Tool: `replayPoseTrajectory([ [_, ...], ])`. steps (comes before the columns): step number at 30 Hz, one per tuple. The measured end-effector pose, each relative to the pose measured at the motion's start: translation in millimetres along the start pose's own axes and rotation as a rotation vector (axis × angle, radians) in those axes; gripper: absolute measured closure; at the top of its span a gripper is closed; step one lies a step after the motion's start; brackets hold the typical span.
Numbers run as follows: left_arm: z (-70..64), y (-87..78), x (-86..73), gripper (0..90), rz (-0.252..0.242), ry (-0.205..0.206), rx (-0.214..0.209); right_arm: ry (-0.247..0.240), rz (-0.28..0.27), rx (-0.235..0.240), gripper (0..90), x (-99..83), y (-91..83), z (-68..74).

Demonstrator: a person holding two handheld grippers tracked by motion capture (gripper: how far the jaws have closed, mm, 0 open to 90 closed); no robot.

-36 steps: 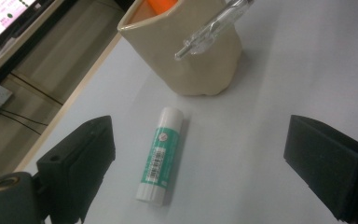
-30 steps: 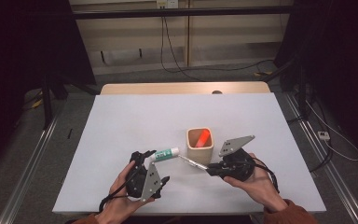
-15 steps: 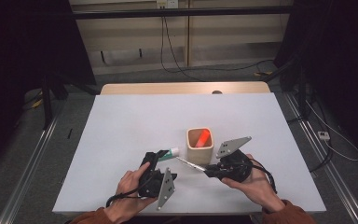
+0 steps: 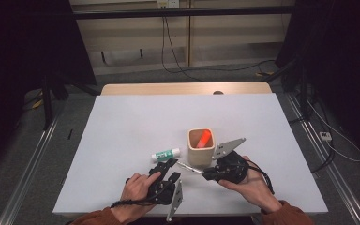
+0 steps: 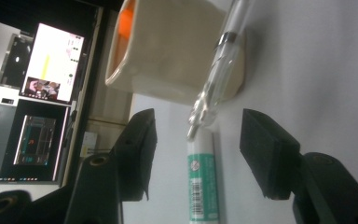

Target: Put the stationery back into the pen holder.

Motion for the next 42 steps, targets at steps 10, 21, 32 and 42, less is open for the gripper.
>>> replayPoseTrajectory([
  [10, -14.6, 6.5, 15.9, 56.2, -0.018, 0.064, -0.009, -0.003, -0.002, 0.020, 80.9, 3.8, 6.7, 4.3],
  [21, -23.8, 10.7, 18.5, 67.1, -0.007, 0.104, -0.011, -0.003, -0.011, 0.027, 80.9, 5.7, 13.1, 6.6],
  [32, -19.9, 11.6, 21.2, 74.6, -0.017, 0.119, -0.014, 0.009, -0.031, 0.023, 80.9, 7.6, 12.5, 7.6],
  [42, -24.4, 14.3, 21.3, 78.3, -0.018, 0.133, -0.015, 0.013, -0.042, 0.028, 80.9, 8.6, 13.4, 8.7],
])
Point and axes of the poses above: each handheld gripper's, and its own axes: y roughly forward along the jaws, x roughly out of its top, z roughly to its left, the point moved 7 cm from there along y, roughly forward along the jaws, and after that the axes turned 14 degrees about -y, right-handed, at the moved point
